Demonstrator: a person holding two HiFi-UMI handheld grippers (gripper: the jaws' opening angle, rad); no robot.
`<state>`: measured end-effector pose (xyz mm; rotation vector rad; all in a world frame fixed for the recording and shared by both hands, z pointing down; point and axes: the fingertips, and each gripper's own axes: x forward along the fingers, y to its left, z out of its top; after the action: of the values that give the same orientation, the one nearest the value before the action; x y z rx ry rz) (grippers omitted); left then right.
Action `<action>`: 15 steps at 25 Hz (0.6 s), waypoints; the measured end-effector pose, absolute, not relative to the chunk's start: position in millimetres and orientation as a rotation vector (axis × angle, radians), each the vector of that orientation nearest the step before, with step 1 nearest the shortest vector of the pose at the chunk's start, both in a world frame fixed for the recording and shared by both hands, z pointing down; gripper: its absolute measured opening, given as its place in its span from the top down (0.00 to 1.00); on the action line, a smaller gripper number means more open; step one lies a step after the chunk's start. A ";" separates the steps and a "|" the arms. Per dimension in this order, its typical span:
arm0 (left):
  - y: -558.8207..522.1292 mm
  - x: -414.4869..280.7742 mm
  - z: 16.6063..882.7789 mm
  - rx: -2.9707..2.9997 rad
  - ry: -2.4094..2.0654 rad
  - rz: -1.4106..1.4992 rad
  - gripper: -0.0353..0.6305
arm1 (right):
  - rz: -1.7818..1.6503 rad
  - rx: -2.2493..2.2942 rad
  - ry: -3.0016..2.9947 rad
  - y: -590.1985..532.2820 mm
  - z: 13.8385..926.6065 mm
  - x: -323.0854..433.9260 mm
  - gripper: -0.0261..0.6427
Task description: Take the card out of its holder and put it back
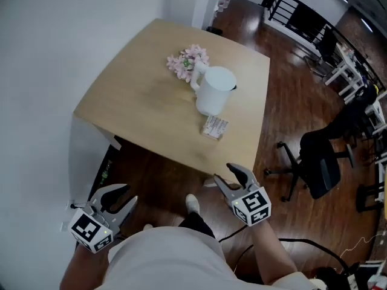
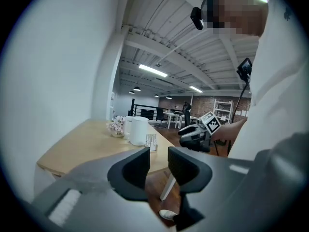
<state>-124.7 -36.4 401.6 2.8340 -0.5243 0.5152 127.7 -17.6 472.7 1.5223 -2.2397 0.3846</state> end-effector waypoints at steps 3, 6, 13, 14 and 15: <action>-17.9 -151.3 398.8 2.876 -0.428 0.504 0.76 | 0.423 1.606 -2.192 36.1 469.4 80.4 0.65; 8.9 -171.3 402.5 2.907 -0.259 0.506 0.76 | 0.472 1.726 -2.113 91.9 468.8 43.4 0.65; 65.7 -213.7 409.7 2.904 -0.103 0.534 0.76 | 0.529 1.796 -2.041 184.9 454.8 -28.1 0.66; 73.4 -215.3 409.5 2.901 -0.098 0.530 0.76 | 0.523 1.794 -2.038 194.0 451.3 -34.4 0.66; 81.8 -215.6 408.9 2.901 -0.089 0.527 0.76 | 0.512 1.796 -2.038 202.4 447.4 -39.5 0.66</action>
<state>-215.6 81.8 408.9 2.9012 -0.0889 0.5274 -39.5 202.4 447.4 1.7958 -2.0385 0.5125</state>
